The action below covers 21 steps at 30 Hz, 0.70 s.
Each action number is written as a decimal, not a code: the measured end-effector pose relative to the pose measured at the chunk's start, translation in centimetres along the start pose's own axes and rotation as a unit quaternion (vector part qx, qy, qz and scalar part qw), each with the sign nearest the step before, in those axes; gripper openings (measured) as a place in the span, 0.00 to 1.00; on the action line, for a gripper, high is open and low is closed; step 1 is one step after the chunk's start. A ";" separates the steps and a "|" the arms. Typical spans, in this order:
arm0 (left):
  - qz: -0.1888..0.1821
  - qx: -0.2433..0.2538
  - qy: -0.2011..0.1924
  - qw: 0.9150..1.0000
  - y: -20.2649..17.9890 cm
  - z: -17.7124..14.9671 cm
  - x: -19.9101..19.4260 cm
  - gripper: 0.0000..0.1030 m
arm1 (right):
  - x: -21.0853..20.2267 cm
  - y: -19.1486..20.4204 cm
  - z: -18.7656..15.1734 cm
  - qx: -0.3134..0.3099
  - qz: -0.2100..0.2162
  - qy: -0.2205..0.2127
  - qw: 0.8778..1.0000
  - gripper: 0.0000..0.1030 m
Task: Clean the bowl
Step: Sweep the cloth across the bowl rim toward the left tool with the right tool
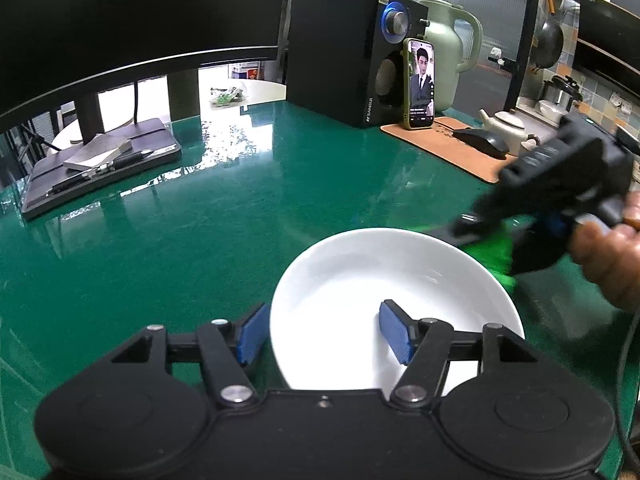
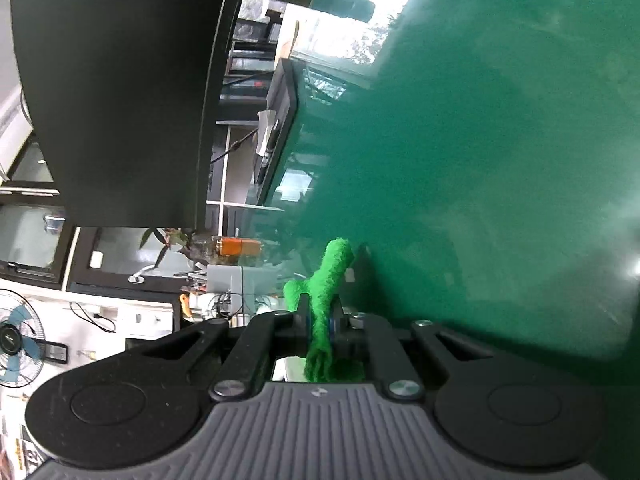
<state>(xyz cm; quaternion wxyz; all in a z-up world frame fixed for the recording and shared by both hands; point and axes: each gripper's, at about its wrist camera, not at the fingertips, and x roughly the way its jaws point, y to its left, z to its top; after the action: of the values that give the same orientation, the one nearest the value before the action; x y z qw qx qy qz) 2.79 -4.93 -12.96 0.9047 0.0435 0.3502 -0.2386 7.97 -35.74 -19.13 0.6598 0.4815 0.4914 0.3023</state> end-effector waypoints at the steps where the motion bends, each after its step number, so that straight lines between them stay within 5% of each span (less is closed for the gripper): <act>1: 0.000 -0.001 0.000 1.000 -0.1 0.0 0.0 0.58 | 0.1 0.1 0.1 -0.002 0.000 -0.001 1.000 0.08; 8: 0.001 -0.016 0.001 1.000 -0.7 -0.3 -0.2 0.57 | 5.4 1.5 2.2 -0.022 -0.002 0.015 1.000 0.09; 11: 0.031 -0.049 0.000 0.998 -1.2 -1.0 -1.3 0.58 | 7.0 2.6 2.3 -0.046 0.002 0.025 0.999 0.09; 14: 0.042 -0.085 -0.008 0.995 -1.1 -2.1 -2.2 0.60 | 7.1 3.0 2.6 -0.051 0.013 0.029 0.998 0.09; 21: 0.076 -0.079 -0.005 0.994 -0.6 -1.5 -2.3 0.54 | 5.5 2.5 1.7 -0.051 0.013 0.049 0.997 0.09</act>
<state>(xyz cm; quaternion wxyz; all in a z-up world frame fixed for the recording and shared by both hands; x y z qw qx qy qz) 0.14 -4.14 -12.49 0.9226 -0.0025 0.3592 -0.1406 11.60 -30.66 -18.69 0.6546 0.4383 0.5008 0.3585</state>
